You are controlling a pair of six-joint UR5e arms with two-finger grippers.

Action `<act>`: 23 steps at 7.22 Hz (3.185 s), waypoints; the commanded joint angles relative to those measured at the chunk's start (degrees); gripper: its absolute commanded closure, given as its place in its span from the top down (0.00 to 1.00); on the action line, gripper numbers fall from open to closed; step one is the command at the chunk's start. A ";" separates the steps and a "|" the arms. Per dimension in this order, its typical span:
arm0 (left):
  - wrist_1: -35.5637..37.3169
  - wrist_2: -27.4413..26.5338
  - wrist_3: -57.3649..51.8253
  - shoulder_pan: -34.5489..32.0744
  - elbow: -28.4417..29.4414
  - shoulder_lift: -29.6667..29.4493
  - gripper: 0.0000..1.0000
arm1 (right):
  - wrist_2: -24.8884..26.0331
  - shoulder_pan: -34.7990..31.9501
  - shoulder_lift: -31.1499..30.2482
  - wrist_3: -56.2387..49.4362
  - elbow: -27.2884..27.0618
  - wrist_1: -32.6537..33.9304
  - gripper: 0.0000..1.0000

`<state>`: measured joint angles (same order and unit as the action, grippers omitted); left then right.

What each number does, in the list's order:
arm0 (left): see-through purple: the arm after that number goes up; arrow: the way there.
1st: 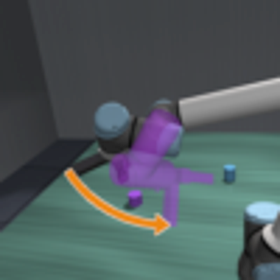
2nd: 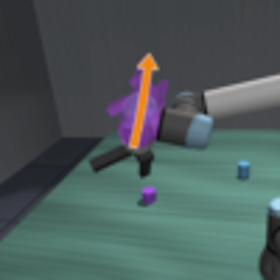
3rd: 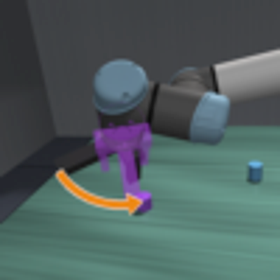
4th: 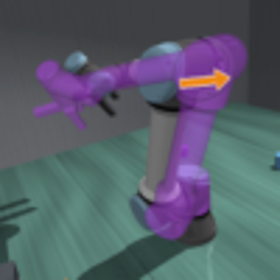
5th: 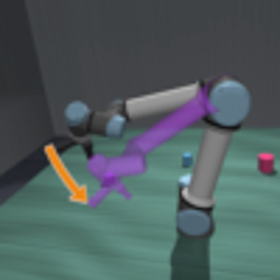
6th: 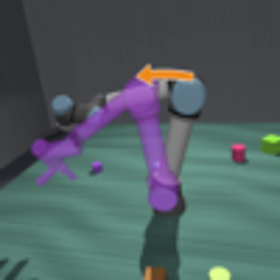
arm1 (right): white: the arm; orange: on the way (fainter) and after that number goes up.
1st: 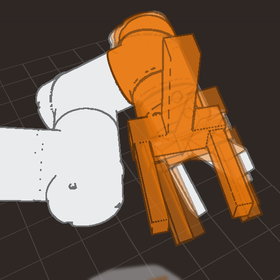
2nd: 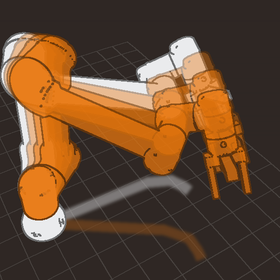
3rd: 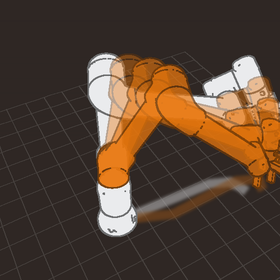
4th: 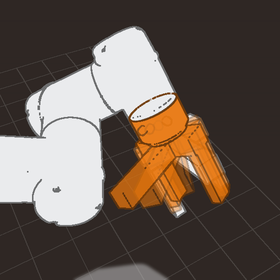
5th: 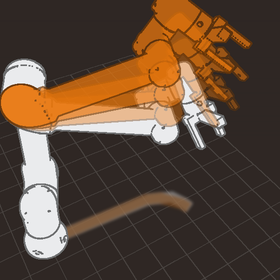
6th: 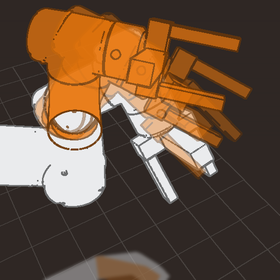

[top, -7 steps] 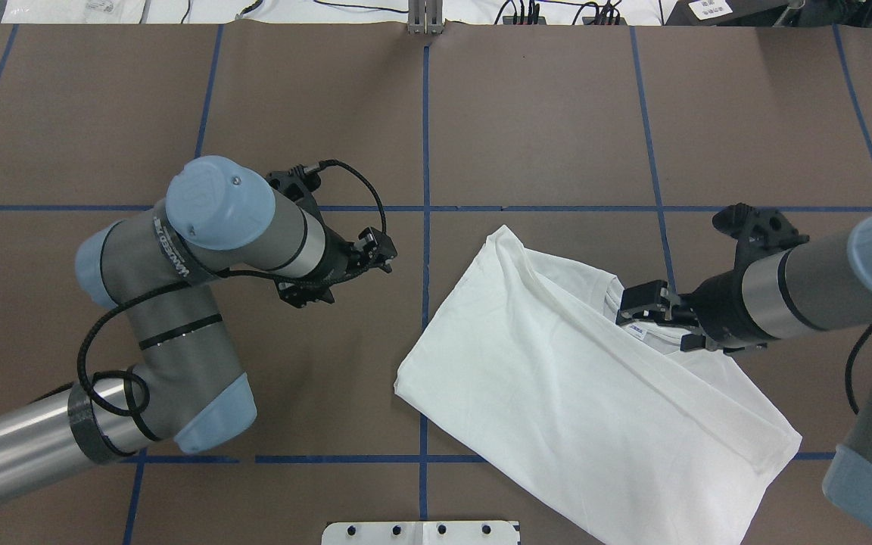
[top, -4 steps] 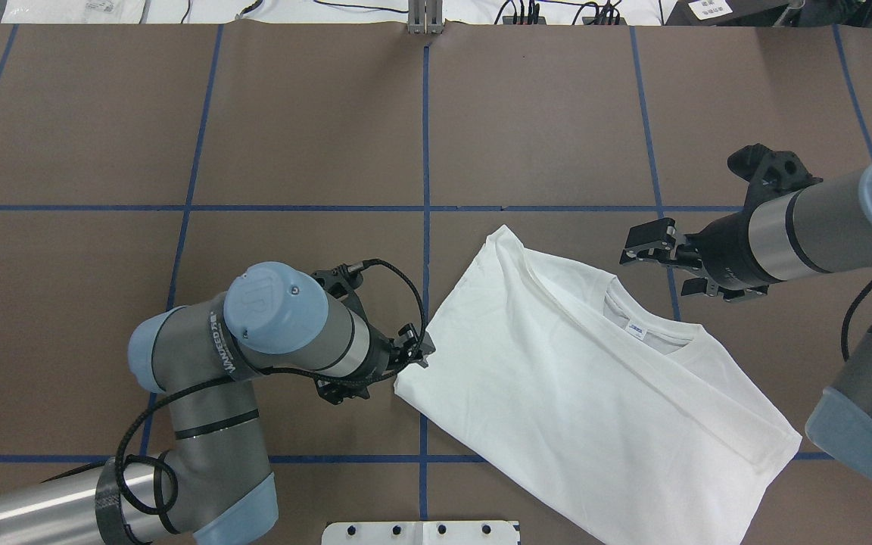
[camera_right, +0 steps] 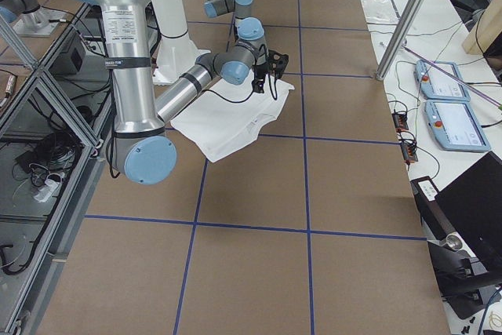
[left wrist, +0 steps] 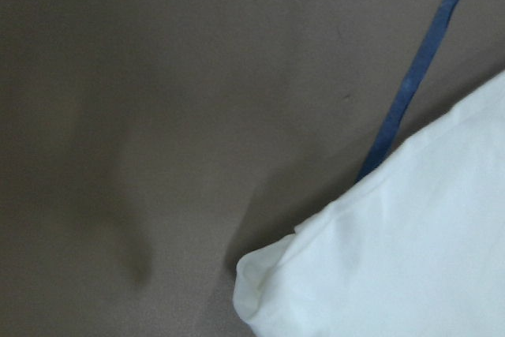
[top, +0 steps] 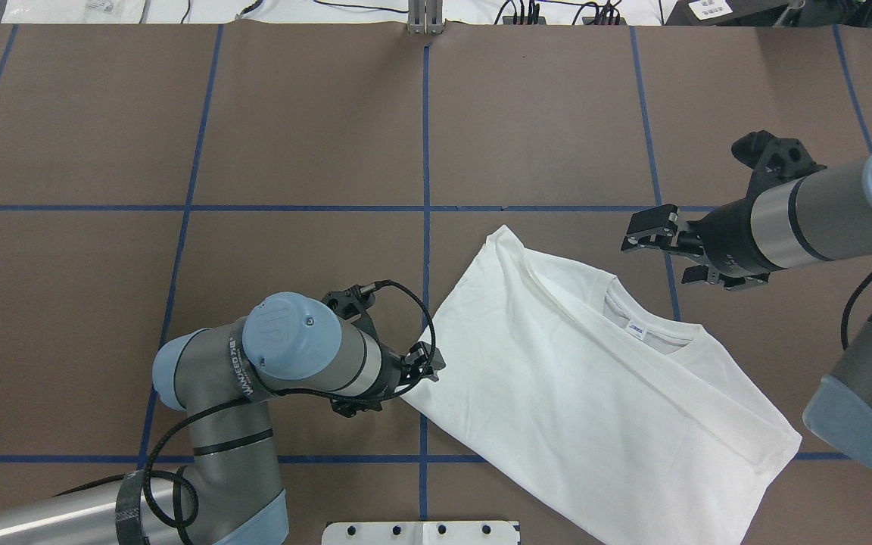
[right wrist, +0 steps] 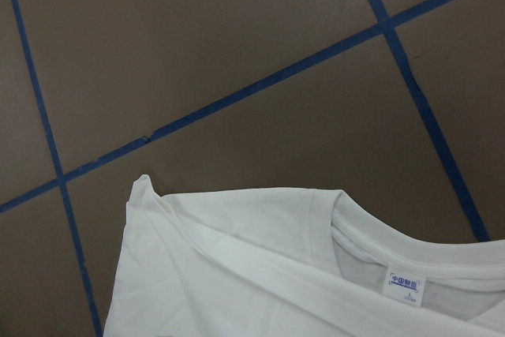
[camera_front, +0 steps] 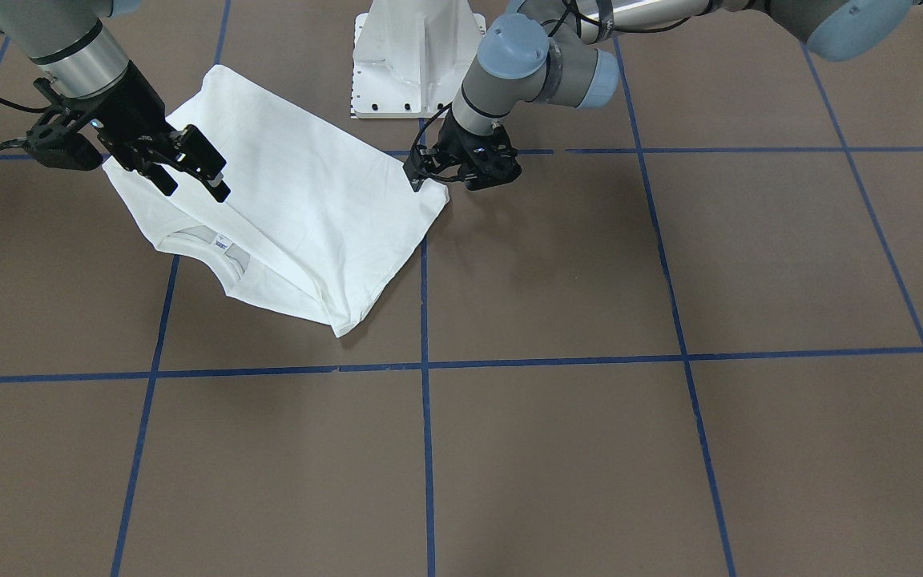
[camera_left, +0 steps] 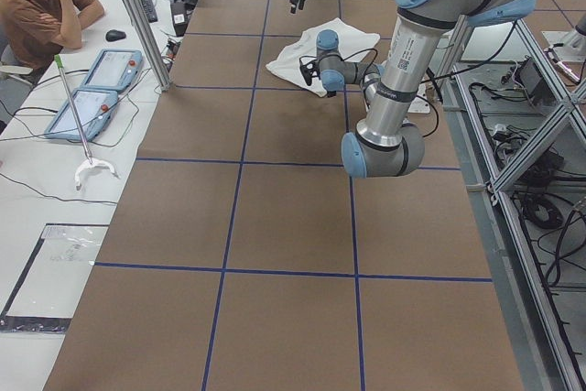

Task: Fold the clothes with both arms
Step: 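Release the shirt with the right gripper while the left gripper grasps the shirt's near corner, then pull the shirt corner with the left gripper to straighten the shirt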

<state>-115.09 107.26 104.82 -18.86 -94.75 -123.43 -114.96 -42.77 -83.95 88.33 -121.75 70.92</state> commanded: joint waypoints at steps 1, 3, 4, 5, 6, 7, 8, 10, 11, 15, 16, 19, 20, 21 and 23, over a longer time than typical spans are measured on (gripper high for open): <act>-1.28 -0.30 -0.05 0.05 0.71 -0.05 0.93 | 0.00 -0.20 0.01 0.00 0.02 0.01 1.00; -1.36 -0.38 -0.14 0.05 0.62 -0.14 0.82 | -0.17 -0.81 0.10 0.00 0.02 0.10 1.00; -2.41 -0.30 -0.14 0.05 1.05 -0.05 0.76 | -0.35 -1.17 0.10 0.00 0.02 0.10 1.00; -2.51 -0.30 -0.14 0.14 1.49 -0.23 0.74 | -0.35 -1.17 0.10 0.00 0.02 0.10 1.00; -2.51 -0.30 -0.14 0.05 1.58 -0.23 0.71 | -0.26 -1.17 0.10 0.00 0.02 0.27 1.00; -2.51 -0.30 -0.14 0.05 1.59 -0.23 0.66 | -0.17 -1.17 0.10 0.00 0.02 0.27 1.00; -2.42 -0.30 -0.23 0.05 1.50 -0.84 0.55 | -0.17 -1.26 0.10 0.00 0.02 0.36 1.00; -2.42 -0.30 -0.32 0.05 1.50 -0.76 0.08 | -0.70 -2.22 0.10 0.00 -0.16 0.45 1.00; -2.33 -0.30 -0.32 0.05 1.32 -0.76 0.00 | -0.70 -2.83 0.10 0.00 -0.07 0.45 1.00; -0.85 0.14 -4.24 -7.66 1.14 -0.40 0.00 | 0.09 -2.67 0.19 0.00 0.37 0.45 1.00; 0.12 0.06 -8.10 -9.86 1.67 -0.40 0.00 | 1.05 -2.58 1.23 0.00 0.54 0.45 1.00; -0.48 0.14 -17.42 -16.98 6.66 -0.67 0.00 | 1.23 -2.67 5.01 0.09 3.36 0.45 1.00; -0.57 0.06 -19.80 -19.61 8.68 -0.75 0.00 | 1.15 -2.66 5.80 0.35 3.36 0.54 1.00; -0.75 -0.03 -21.57 -21.29 10.44 -0.93 0.00 | 1.14 -2.58 5.90 0.53 3.71 0.45 1.00; -1.19 -0.21 -23.51 -23.50 15.44 -3.64 0.00 | 1.23 -2.31 5.90 0.44 3.88 0.45 1.00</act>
<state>-115.95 107.20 82.69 -40.86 -82.70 -125.38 -113.76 -45.22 -78.10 88.80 -118.01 71.38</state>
